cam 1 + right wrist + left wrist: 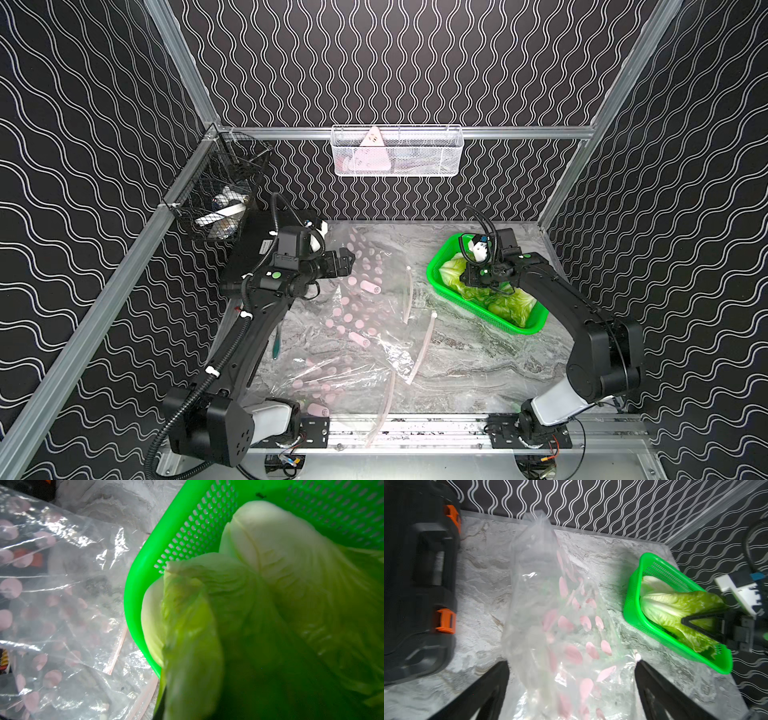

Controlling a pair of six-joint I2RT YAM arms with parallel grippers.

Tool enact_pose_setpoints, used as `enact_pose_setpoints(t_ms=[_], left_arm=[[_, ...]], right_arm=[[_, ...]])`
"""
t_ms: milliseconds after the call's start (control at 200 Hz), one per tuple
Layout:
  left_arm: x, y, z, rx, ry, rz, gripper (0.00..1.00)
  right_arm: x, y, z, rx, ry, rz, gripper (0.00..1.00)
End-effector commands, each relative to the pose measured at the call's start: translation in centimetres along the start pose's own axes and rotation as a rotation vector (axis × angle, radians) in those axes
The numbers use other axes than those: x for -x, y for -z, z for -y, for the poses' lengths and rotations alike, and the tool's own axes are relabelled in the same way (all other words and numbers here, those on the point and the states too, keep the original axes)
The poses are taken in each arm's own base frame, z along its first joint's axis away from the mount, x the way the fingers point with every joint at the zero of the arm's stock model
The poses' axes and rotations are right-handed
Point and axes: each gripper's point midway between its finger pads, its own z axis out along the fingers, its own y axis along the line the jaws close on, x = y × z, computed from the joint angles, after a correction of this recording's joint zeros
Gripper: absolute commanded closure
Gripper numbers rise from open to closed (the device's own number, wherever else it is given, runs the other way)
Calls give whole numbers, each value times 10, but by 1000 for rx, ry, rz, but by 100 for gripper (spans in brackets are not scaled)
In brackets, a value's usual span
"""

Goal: Open the zip-top bag and take out the chinese cabbages
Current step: Place the Chinese cabbage in the basket.

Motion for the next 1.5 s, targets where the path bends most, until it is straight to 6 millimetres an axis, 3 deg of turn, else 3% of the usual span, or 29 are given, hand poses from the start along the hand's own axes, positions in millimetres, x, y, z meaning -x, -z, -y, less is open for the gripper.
enact_pose_setpoints(t_ms=[0,135,345,660,831,966,1021,1221,1296,1311,1496], left_arm=[[-3,5,-22,138,-42,-24,1],[-6,9,-43,250,-10,-11,1],[-8,6,-25,142,21,2,1],[-3,8,-9,58,19,6,1],[-2,7,-7,46,22,3,1],[-3,4,-5,32,27,0,1],[-4,3,-4,29,26,-6,1],[1,6,-6,54,6,1,1],[2,7,-7,64,2,9,1],[2,7,-7,65,3,11,1],[4,9,-7,60,9,26,1]], right_arm=[[8,9,-18,92,5,59,100],[15,19,-26,135,-42,134,100],[14,-5,-24,184,-102,147,100],[-17,-51,9,94,-125,69,100],[-38,-60,26,32,-108,30,100],[-44,-63,34,-9,-78,0,59],[-43,-58,32,-8,-73,-14,43],[-23,-10,20,-49,-70,-2,26],[-27,5,23,-91,-63,-20,25],[-17,12,20,-92,-55,2,25],[-4,53,11,-112,-41,70,27]])
